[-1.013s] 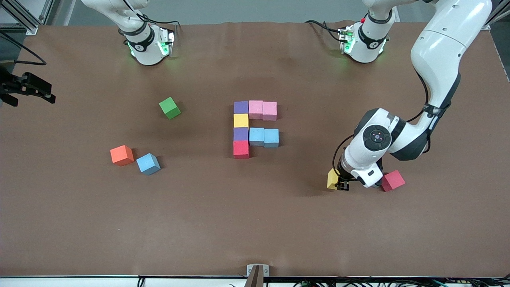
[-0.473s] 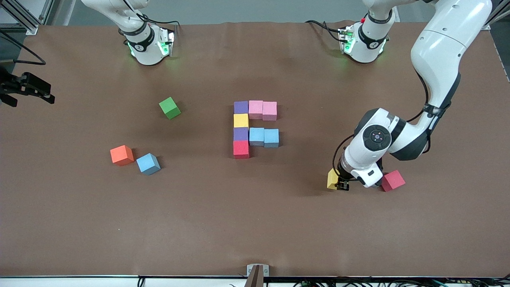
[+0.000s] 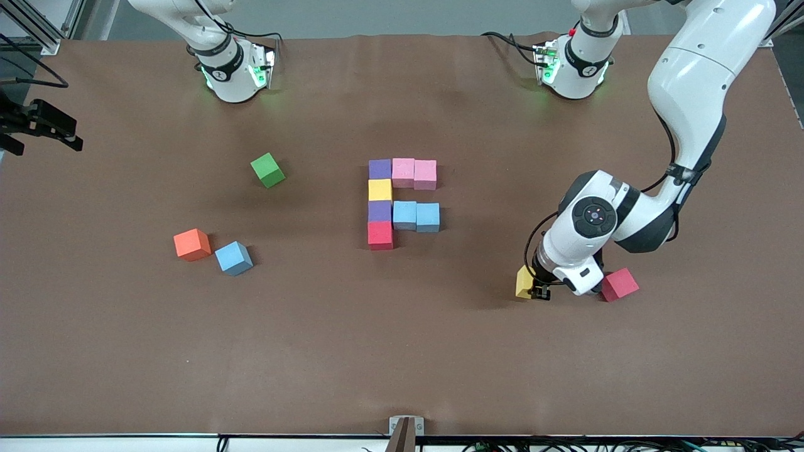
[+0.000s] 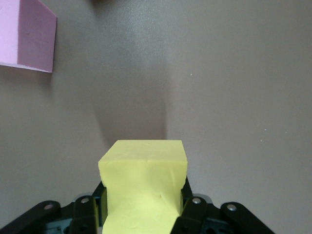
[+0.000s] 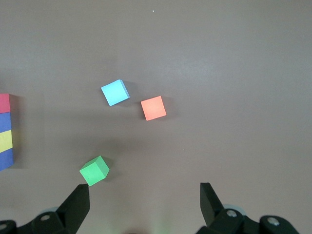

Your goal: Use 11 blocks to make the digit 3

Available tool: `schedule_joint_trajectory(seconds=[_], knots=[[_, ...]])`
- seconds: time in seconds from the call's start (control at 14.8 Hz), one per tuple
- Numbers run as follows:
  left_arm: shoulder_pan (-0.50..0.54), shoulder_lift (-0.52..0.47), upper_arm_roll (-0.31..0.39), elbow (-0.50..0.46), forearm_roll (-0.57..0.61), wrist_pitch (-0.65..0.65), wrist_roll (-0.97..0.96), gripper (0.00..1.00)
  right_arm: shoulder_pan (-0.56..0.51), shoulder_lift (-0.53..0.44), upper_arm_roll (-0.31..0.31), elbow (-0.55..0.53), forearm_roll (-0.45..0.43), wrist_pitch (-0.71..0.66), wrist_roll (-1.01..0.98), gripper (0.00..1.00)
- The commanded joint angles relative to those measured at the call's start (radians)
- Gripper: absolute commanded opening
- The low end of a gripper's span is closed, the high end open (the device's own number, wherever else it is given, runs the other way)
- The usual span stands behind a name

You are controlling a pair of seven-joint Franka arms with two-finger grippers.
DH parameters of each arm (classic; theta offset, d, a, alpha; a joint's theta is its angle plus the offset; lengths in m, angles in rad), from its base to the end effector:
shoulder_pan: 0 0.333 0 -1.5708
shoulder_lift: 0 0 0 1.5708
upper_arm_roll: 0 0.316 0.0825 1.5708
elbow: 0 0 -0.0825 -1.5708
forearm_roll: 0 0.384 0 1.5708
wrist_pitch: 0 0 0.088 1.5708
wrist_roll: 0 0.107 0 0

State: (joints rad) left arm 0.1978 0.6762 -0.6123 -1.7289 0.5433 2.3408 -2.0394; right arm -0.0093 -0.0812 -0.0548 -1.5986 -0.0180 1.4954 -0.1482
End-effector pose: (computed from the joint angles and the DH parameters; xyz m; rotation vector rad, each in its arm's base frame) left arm 0.6372 -0.2223 0.2541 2.3648 1.9473 0.1027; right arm 0.5200 -0.0367 0.6486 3.1276 0.1301 -0.0367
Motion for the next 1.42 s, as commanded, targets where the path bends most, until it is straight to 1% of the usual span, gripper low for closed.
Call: schedule_joint_trajectory(seconds=[0.0, 0.34, 0.54, 0.68, 0.74, 0.95, 1.08, 1.15, 1.35], knots=[[-0.004, 0.002, -0.001, 0.019, -0.017, -0.017, -0.002, 0.41, -0.003, -0.032, 0.000, -0.037, 0.001, 0.019, -0.016, 1.00], [-0.004, 0.005, -0.001, 0.028, -0.019, -0.017, -0.004, 0.42, -0.003, -0.031, 0.000, -0.032, 0.000, 0.002, -0.021, 1.00], [-0.004, 0.005, -0.001, 0.029, -0.019, -0.017, -0.002, 0.42, -0.009, -0.008, -0.003, -0.003, -0.005, -0.020, -0.011, 1.00], [-0.004, 0.005, -0.001, 0.029, -0.017, -0.017, -0.002, 0.42, -0.029, 0.053, -0.013, -0.001, -0.005, -0.007, -0.007, 1.00], [-0.004, 0.006, -0.001, 0.029, -0.019, -0.017, -0.002, 0.42, -0.034, 0.108, -0.016, 0.002, 0.001, -0.006, -0.010, 1.00], [-0.004, 0.005, -0.001, 0.028, -0.017, -0.017, -0.004, 0.42, -0.044, 0.216, -0.017, 0.028, -0.005, -0.001, -0.017, 1.00], [-0.006, 0.005, -0.001, 0.029, -0.017, -0.017, -0.004, 0.42, -0.066, 0.288, -0.017, 0.066, -0.007, 0.015, -0.019, 1.00], [-0.004, 0.005, -0.001, 0.028, -0.017, -0.017, -0.004, 0.42, -0.087, 0.310, -0.017, 0.086, -0.005, 0.023, -0.021, 1.00], [-0.004, 0.005, -0.001, 0.028, -0.019, -0.017, -0.002, 0.42, -0.101, 0.313, -0.017, 0.086, -0.002, 0.025, -0.017, 1.00]])
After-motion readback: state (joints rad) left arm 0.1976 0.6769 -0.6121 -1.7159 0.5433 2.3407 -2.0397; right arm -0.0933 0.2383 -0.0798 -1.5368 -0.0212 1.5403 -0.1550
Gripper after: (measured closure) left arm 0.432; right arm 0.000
